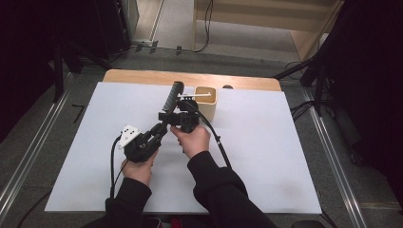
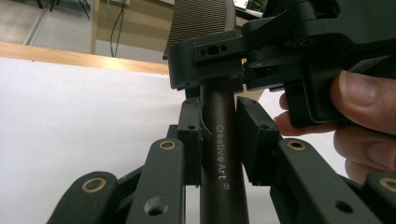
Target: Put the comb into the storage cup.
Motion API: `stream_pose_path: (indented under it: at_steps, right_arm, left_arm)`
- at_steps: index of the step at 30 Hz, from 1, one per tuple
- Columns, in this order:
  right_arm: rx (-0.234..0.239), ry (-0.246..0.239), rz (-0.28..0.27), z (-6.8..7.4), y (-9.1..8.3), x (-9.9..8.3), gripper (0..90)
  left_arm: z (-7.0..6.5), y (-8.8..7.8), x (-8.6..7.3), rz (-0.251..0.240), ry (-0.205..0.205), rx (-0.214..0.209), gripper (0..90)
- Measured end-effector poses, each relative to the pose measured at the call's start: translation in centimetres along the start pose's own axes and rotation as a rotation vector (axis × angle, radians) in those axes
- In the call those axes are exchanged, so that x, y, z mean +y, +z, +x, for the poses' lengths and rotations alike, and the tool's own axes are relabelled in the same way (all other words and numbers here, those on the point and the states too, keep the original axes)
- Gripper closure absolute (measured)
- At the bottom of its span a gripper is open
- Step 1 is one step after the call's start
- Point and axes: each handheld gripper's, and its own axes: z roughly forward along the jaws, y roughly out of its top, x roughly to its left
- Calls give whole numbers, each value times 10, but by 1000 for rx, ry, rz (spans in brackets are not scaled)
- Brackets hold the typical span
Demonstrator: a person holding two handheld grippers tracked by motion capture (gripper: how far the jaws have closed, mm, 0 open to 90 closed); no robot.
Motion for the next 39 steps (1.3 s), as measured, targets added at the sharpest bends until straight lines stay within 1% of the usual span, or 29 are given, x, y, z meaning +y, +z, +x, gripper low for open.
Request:
stream_pose_path:
  at_steps: [4,7,11,21,24,26,27,30,35,39]
  right_arm:
    - [18,30,7,-2,-1,1,620]
    - [22,44,9,-3,-1,2,631]
    - [23,53,11,-2,-1,2,650]
    - [28,62,26,-5,-3,2,669]
    - [32,63,30,-5,-3,2,676]
    - [38,69,35,-5,-2,2,683]
    - [40,80,40,-6,-2,2,686]
    - [50,91,42,-7,-2,3,690]
    - [57,97,47,-7,-3,3,694]
    - [55,103,49,-7,-2,3,696]
  left_arm:
    - [0,0,0,-2,-1,0,727]
    - [-1,1,-1,-1,5,5,726]
    - [-1,2,-2,4,-1,5,726]
    - [-3,3,-3,15,7,-2,723]
    - [-3,3,-3,24,1,-1,719]
    - [-4,3,-3,34,3,0,717]
    - [-4,3,-3,35,1,-1,716]
    - [-3,3,-2,35,3,-2,716]
    - [-4,4,-2,37,2,-5,711]
    - [-3,4,-2,41,-15,-17,704]
